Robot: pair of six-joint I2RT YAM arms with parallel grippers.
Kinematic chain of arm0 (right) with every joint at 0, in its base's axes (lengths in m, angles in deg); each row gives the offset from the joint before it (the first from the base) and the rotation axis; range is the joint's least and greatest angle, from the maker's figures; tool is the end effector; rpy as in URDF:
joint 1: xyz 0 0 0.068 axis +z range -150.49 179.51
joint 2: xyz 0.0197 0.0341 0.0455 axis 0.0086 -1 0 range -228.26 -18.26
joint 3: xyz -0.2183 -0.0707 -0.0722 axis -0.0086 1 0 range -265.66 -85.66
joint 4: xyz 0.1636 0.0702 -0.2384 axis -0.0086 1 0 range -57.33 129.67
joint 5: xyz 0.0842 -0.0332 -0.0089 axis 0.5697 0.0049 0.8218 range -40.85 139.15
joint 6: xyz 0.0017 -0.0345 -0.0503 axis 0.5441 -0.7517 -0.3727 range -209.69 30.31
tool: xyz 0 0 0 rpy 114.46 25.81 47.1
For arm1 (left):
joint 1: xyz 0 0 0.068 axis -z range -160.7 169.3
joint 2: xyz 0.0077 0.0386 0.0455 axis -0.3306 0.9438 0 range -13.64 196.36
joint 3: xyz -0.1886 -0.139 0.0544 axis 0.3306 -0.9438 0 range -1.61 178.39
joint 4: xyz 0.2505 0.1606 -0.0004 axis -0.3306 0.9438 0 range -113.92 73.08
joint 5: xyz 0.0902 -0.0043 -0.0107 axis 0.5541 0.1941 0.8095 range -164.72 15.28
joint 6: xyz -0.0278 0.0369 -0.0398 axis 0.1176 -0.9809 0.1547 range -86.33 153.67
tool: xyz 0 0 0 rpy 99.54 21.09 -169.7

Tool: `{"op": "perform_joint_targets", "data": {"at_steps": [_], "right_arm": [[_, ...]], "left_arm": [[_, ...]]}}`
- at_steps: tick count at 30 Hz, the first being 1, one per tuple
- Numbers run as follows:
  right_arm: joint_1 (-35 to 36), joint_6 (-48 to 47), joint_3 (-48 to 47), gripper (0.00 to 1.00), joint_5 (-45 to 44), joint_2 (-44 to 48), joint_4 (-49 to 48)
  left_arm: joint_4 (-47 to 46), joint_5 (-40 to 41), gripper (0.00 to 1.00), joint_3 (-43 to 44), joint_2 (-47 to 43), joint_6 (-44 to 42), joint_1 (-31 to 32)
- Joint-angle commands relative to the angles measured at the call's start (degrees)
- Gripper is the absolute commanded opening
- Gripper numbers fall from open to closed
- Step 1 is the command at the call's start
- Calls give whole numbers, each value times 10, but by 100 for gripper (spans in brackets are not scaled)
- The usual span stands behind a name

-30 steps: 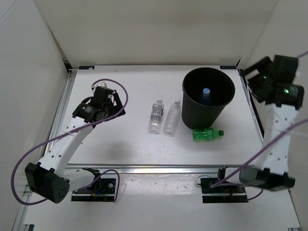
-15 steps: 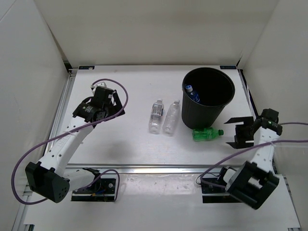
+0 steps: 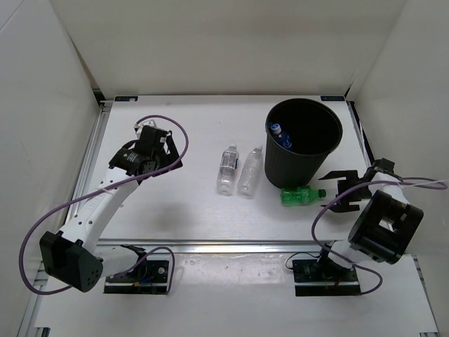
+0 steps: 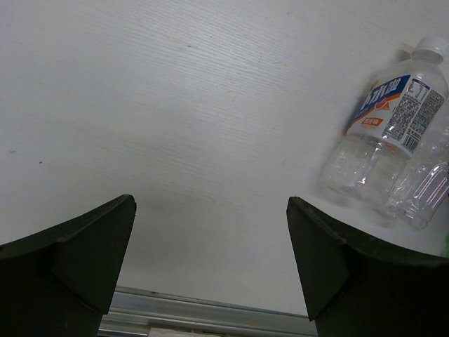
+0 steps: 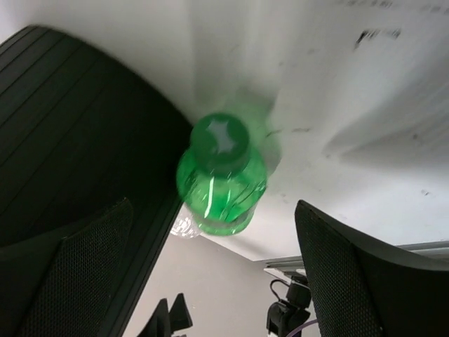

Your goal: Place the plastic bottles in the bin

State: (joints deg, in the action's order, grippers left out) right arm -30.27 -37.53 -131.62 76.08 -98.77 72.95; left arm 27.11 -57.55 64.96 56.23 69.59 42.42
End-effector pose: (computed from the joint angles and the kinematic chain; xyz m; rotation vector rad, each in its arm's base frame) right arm 0.2526 -0.1208 0.1189 1.8198 2.2360 0.7514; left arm 0.2771 -0.1037 0.2779 -0.3929 2.4290 -0.0666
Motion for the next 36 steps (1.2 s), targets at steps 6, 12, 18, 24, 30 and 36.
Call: {"op": "perform_joint_targets", "data": {"at_steps": [6, 12, 18, 24, 30, 36], "right_arm": [[30, -18, -50, 89, -50, -86, -23], [49, -18, -82, 75, -71, -125, -23], [60, -18, -93, 60, -87, -158, -18], [70, -18, -87, 35, -104, -171, -12], [70, -31, -92, 16, -130, -135, 41], [75, -52, -143, 1, -172, -24, 148]], "left_arm": [[9, 15, 100, 10, -2, -8, 3], [9, 15, 100, 10, 4, -8, 3], [9, 25, 100, 10, 9, -13, 3], [9, 25, 100, 10, 9, -13, 3], [4, 30, 100, 5, 4, -13, 3], [4, 37, 100, -6, -7, -8, 3]]}}
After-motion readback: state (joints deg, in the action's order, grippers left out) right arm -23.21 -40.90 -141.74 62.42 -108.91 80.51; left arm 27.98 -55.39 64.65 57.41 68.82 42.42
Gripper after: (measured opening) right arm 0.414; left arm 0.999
